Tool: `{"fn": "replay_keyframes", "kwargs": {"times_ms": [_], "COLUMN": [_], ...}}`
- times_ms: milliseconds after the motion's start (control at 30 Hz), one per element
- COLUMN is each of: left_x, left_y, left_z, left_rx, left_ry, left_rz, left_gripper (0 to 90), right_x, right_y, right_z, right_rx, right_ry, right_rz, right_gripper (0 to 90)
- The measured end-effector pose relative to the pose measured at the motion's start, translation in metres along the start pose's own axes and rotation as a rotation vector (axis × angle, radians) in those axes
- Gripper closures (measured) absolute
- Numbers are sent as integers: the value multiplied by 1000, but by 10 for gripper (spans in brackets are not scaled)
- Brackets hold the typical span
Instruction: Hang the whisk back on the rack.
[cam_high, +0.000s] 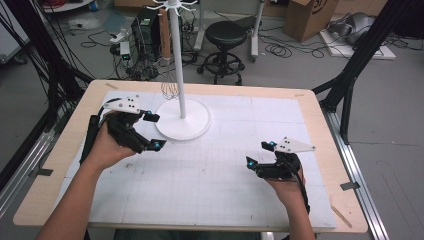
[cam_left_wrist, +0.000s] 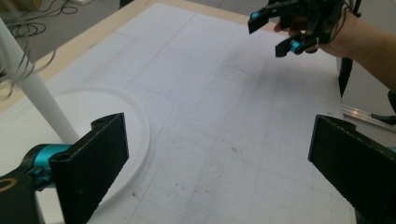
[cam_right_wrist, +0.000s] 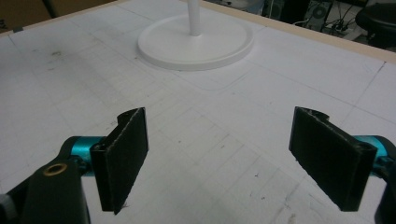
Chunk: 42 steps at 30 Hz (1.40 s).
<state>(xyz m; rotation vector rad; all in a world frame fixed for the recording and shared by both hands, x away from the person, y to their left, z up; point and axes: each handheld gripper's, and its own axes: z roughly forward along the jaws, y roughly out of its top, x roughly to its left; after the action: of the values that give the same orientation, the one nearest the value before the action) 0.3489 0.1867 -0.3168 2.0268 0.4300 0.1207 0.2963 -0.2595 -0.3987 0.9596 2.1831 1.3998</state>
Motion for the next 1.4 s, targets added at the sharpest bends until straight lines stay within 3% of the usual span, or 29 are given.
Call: {"fn": "replay_keyframes", "kwargs": {"times_ms": [67,233,433,500,767,933,1400], "left_x": [-1,-4,-8,-9,-5,0,1], "left_y": [-10,-31,-53,-62,-89,-94,-94], "left_z": [1,5,12,13,20,23,24], "left_rx": [-9,-27,1,-10,-11,-9,-3], "left_ry": [2,-7,10,1,33,42,51], "left_rz": [-6,-23,-16,-29,-76,-99,-94], "left_gripper": [17,17,16,16,16,16,16], "right_x": [1,2,2,2,3,-1,2], "right_y": [0,1,1,1,-2,-3,-6], "right_z": [0,2,2,2,0,-7,2], "right_rx": [3,1,8,5,18,-5,39], "right_ry": [3,6,4,4,10,-4,0], "right_rz": [-3,-8,0,-10,-18,-4,-17], "right_gripper": [192,192,192,191,191,191,191]}}
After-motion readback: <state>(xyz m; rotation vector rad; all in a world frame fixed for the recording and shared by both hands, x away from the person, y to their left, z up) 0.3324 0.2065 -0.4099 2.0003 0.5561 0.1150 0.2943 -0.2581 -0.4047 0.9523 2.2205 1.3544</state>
